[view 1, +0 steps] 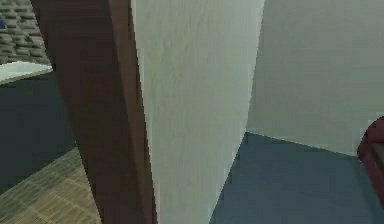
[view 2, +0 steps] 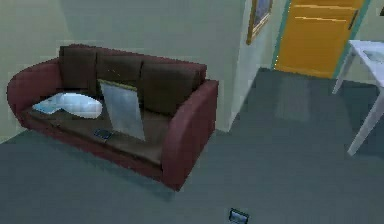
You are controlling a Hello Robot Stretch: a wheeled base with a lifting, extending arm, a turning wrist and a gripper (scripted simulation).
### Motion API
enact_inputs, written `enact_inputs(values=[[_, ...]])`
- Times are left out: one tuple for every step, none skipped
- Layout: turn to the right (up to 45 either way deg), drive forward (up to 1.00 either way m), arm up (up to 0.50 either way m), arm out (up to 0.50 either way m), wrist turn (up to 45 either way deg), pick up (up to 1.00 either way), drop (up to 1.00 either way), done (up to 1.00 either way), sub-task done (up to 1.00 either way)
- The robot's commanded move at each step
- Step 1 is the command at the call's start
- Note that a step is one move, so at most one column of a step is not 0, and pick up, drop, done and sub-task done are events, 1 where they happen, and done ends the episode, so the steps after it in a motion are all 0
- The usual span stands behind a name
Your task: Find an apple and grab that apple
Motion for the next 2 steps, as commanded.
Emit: enact_inputs(values=[[-45.0,0.0,0.0,0.0,0.0,0.0,0.0,0.0,0.0],[-15.0,0.0,0.0,0.0,0.0,0.0,0.0,0.0,0.0]])
